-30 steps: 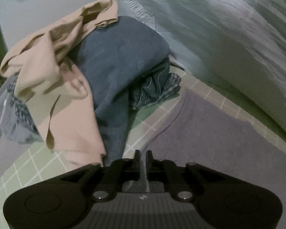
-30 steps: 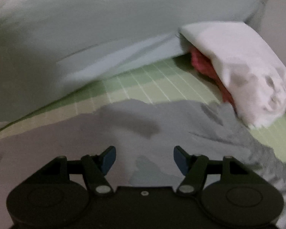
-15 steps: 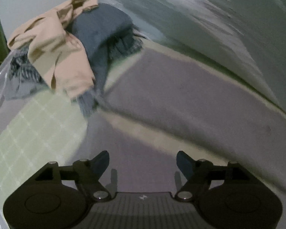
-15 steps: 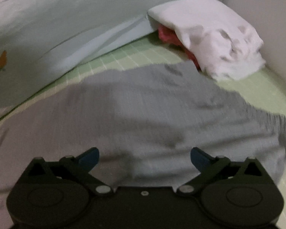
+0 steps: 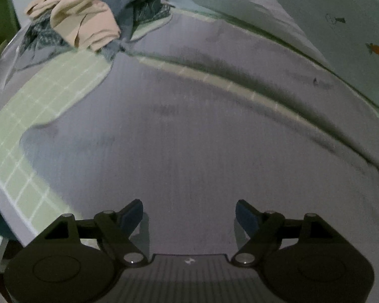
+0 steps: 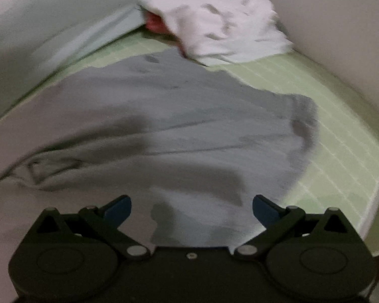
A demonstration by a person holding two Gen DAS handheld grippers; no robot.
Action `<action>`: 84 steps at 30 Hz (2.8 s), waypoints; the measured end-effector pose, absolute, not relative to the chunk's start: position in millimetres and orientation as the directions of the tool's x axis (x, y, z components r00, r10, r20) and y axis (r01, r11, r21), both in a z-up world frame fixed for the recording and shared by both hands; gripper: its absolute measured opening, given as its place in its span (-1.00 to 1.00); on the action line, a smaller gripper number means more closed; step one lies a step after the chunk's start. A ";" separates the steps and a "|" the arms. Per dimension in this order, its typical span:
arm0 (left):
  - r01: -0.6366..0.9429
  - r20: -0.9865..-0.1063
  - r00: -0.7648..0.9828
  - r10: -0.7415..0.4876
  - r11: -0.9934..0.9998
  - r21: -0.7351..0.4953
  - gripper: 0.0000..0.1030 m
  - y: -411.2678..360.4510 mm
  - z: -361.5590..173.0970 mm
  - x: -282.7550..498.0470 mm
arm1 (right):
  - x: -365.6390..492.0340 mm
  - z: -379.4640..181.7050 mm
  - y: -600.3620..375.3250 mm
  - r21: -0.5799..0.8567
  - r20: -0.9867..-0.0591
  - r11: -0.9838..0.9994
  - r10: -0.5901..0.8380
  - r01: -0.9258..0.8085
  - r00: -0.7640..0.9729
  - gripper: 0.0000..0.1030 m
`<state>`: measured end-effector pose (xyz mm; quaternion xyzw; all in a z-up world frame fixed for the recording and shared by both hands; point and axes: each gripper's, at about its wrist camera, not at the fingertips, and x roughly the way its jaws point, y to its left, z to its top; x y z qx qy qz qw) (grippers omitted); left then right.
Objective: Fold clothes
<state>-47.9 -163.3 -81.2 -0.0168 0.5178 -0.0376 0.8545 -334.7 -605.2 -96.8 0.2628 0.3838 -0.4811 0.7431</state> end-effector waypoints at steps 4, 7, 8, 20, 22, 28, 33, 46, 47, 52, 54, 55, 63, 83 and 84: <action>0.045 -0.891 0.447 -0.081 0.997 -0.069 0.58 -159.2 -83.0 -67.5 | -349.3 -108.2 -614.2 0.024 -0.843 0.356 -0.495 0.934 0.210 1.00; 0.044 -0.895 0.439 -0.079 0.997 -0.066 0.58 -154.7 -82.7 -76.9 | -355.3 -114.1 -618.7 0.022 -0.844 0.329 -0.500 0.944 0.194 1.00; 0.046 -0.896 0.436 -0.082 0.997 -0.069 0.58 -153.3 -82.6 -79.4 | -356.3 -114.6 -619.8 0.022 -0.842 0.322 -0.504 0.947 0.191 1.00; -0.063 -0.888 0.456 -0.055 0.994 -0.094 0.58 -95.9 -79.1 -75.0 | -351.5 -107.3 -607.2 0.026 -0.800 0.345 -0.556 0.938 0.226 -0.37; -0.101 -0.884 0.466 -0.039 0.990 -0.096 0.58 -78.5 -78.8 -67.4 | -347.4 -105.5 -604.5 0.029 -0.799 0.347 -0.555 0.937 0.231 -0.68; -0.170 -0.865 0.502 0.004 0.981 -0.094 0.58 -34.7 -80.9 -35.4 | -341.9 -105.5 -599.3 0.025 -0.791 0.314 -0.575 0.949 0.211 -0.83; -0.234 -0.862 0.504 0.049 0.969 -0.081 0.55 -8.4 -88.1 -9.7 | -342.7 -106.8 -594.2 0.031 -0.778 0.282 -0.596 0.959 0.201 -0.83; -0.204 -0.827 0.561 -0.022 0.965 -0.164 -1.00 3.4 -81.4 7.6 | -364.0 -85.3 -585.1 0.157 -0.752 0.195 -0.612 0.968 0.245 -0.94; -0.203 -0.817 0.577 -0.017 0.965 -0.164 -1.00 3.8 -74.3 8.7 | -366.8 -79.0 -583.4 0.173 -0.740 0.201 -0.620 0.964 0.262 -0.95; -0.239 -0.746 0.666 0.019 0.952 -0.189 -1.00 10.8 -24.2 14.1 | -376.9 -40.5 -582.1 0.240 -0.665 0.247 -0.662 0.939 0.344 -0.95; -0.266 -0.709 0.704 0.042 0.941 -0.208 -0.99 12.3 1.1 16.0 | -378.1 -22.1 -582.4 0.273 -0.634 0.271 -0.671 0.923 0.385 -0.95; -0.274 -0.686 0.725 0.055 0.937 -0.215 -1.00 11.3 14.3 16.5 | -378.2 -12.5 -581.9 0.292 -0.615 0.281 -0.676 0.914 0.405 -0.95; -0.305 -0.620 0.776 0.116 0.930 -0.207 -0.99 -16.7 45.5 49.5 | -343.9 7.4 -597.4 0.277 -0.550 0.377 -0.692 0.884 0.468 -0.95; -0.175 -0.585 0.810 0.052 0.972 -0.155 -0.56 -186.0 31.8 304.5 | -135.3 1.8 -759.4 0.332 -0.611 0.364 -0.620 0.870 0.493 -0.91; -0.177 -0.620 0.784 0.043 0.972 -0.157 -0.38 -193.6 24.5 316.6 | -113.7 -4.6 -770.4 0.298 -0.630 0.366 -0.618 0.881 0.470 -0.85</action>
